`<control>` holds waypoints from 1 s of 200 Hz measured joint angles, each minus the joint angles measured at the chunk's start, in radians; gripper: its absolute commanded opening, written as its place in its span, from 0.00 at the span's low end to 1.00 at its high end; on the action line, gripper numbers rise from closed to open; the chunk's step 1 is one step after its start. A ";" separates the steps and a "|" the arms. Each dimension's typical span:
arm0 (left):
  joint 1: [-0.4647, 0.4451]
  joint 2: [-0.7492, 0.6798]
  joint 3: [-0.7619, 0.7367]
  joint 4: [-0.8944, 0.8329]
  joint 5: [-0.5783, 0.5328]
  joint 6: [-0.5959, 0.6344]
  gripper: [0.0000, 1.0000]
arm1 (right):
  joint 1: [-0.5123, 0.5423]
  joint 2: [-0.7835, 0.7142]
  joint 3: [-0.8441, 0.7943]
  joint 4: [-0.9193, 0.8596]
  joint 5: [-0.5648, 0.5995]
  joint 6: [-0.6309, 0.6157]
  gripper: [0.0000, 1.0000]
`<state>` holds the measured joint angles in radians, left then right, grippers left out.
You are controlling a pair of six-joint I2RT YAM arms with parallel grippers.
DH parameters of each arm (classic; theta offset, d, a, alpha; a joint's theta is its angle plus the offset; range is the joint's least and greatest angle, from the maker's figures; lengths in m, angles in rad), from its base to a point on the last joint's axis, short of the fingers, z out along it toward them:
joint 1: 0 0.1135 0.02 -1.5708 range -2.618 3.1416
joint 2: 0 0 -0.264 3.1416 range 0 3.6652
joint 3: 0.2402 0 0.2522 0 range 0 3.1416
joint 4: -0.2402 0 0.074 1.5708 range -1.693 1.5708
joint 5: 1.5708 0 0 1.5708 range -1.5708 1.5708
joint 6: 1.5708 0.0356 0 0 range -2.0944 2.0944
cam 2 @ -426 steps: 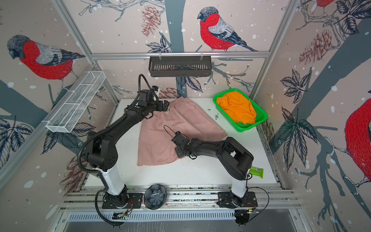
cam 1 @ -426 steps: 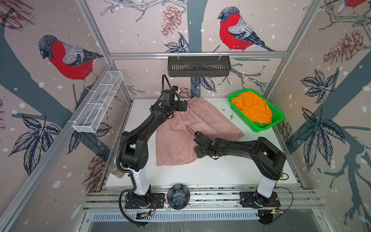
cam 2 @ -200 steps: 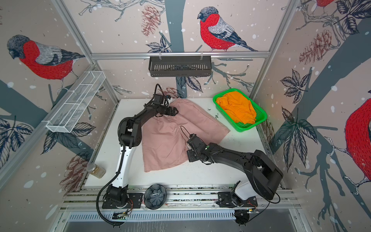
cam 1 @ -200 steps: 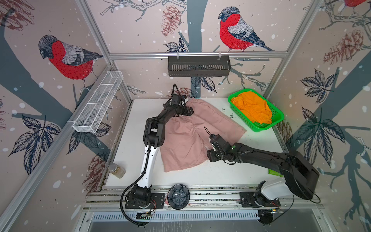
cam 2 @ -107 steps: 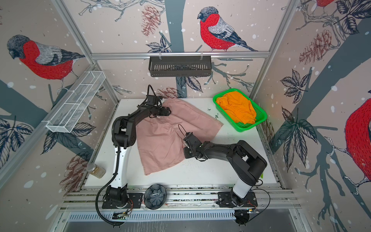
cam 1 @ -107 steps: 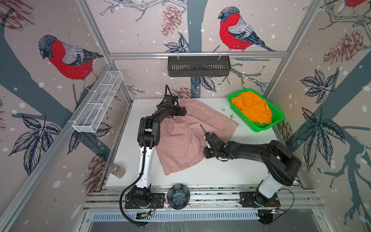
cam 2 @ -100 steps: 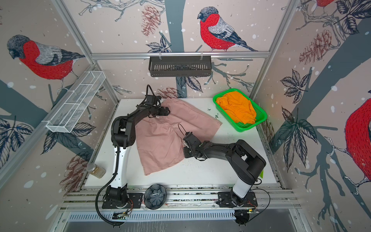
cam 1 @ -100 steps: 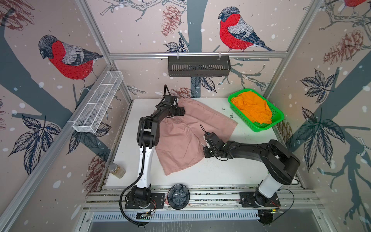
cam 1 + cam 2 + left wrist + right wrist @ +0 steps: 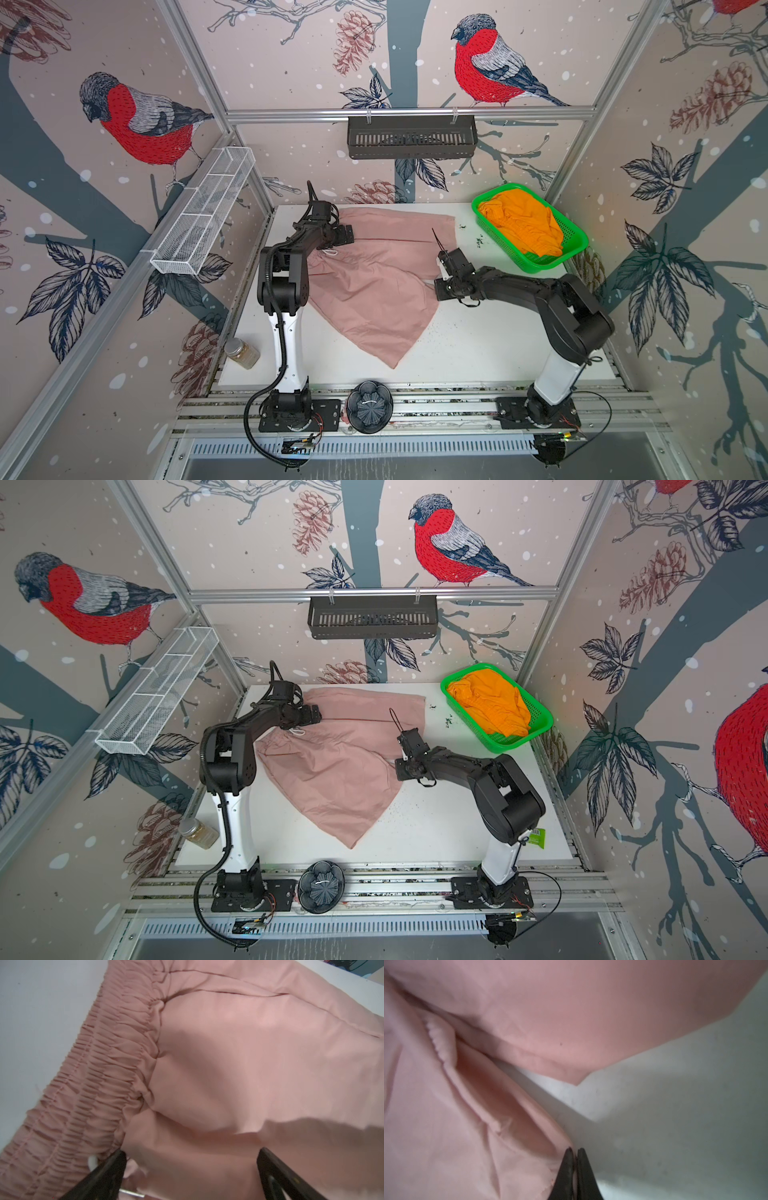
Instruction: Fold and stack the shorts
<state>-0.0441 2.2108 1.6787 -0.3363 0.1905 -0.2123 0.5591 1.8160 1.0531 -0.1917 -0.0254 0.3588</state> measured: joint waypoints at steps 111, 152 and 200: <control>0.001 -0.280 -0.391 0.124 -0.021 -0.130 0.99 | -0.216 0.183 0.360 -0.106 -0.058 -0.204 0.40; 0.001 -0.450 -0.414 0.163 -0.063 -0.177 0.99 | -0.254 -0.055 0.183 -0.058 -0.146 -0.166 0.51; 0.013 -0.625 -0.497 0.129 -0.219 -0.237 0.99 | -0.157 -0.388 -0.163 -0.023 -0.235 -0.017 0.59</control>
<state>-0.0307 1.5856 1.1816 -0.2073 -0.0280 -0.4492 0.4023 1.4281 0.8898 -0.2146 -0.2604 0.3416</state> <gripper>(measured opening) 0.986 0.572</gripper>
